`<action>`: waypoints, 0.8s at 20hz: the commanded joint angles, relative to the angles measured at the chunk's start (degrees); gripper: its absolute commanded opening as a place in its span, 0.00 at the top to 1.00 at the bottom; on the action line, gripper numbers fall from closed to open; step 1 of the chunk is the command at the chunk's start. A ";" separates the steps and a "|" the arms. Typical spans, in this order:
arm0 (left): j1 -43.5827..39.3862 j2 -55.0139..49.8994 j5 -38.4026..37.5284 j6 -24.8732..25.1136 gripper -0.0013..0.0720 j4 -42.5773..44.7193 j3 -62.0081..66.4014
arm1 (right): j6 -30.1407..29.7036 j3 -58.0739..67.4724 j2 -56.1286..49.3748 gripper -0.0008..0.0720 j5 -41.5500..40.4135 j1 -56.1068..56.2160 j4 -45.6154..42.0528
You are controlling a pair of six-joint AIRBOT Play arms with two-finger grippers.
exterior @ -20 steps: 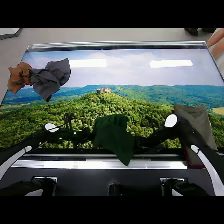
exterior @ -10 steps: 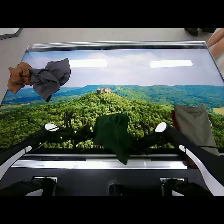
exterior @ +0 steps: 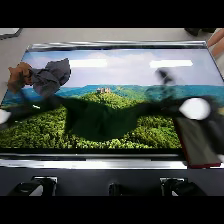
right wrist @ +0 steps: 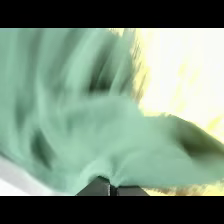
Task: Fold the shirts.
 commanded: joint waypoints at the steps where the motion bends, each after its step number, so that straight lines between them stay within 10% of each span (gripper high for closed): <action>1: 9.09 12.50 -0.83 -5.11 0.94 5.86 11.80 | 13.55 15.45 10.78 0.94 -4.13 0.11 -22.08; 10: 20.41 21.62 -1.01 -8.26 0.94 21.18 29.07 | 13.62 19.41 20.13 0.94 1.55 0.11 -35.76; 16: 21.84 17.35 -1.46 -8.20 0.93 27.76 27.32 | 10.56 17.86 14.93 0.94 27.56 0.11 -38.18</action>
